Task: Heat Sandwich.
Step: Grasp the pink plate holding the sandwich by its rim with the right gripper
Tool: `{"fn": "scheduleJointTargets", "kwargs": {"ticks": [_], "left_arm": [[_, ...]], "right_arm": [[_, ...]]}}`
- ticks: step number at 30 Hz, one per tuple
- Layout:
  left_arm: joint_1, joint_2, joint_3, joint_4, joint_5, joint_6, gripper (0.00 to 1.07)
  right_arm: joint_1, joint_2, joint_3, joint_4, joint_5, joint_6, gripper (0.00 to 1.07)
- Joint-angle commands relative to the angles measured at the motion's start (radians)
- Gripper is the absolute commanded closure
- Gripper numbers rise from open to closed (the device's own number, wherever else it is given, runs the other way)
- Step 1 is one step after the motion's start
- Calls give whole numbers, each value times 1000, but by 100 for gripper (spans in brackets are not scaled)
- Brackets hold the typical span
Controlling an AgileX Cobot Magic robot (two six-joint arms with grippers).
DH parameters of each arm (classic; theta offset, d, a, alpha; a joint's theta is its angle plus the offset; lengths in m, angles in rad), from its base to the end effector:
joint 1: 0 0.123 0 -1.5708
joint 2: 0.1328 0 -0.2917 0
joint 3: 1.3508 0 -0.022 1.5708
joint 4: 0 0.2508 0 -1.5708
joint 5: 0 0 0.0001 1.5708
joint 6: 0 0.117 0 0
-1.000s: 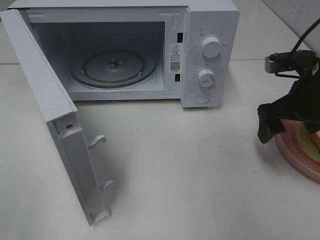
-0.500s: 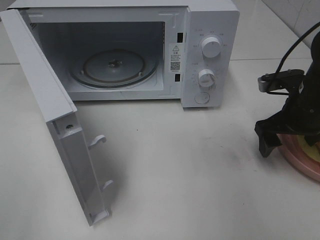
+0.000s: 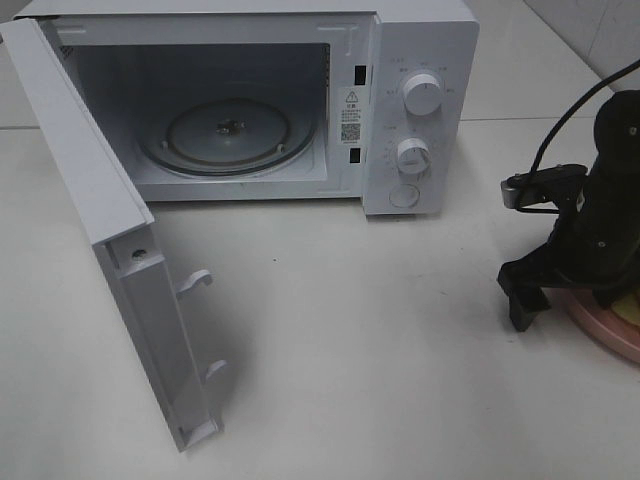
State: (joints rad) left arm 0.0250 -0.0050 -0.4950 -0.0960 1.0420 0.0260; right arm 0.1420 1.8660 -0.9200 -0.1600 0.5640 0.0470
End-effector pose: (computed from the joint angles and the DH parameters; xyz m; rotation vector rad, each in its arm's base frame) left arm 0.0123 -0.0094 0.2663 0.0044 2.0229 -0.0823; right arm 0.3175 0.0353 0.0977 -0.3334 2.9646 -0.1211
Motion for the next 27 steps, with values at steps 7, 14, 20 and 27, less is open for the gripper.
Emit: {"fn": "scheduleJointTargets", "kwargs": {"ticks": [7,14,20,27], "left_arm": [[-6,-19,2,2,-6,-3,3],[-6,-19,2,2,-6,-3,3],[-6,-19,2,2,-6,-3,3],[-6,-19,2,2,-6,-3,3]], "right_arm": [[-3,10,-2,-50,-2,45,35],[-3,10,-2,-131,3,136,71],[-3,10,-2,-147,3,148,107],[-2,10,-2,-145,-8,151,107]]}}
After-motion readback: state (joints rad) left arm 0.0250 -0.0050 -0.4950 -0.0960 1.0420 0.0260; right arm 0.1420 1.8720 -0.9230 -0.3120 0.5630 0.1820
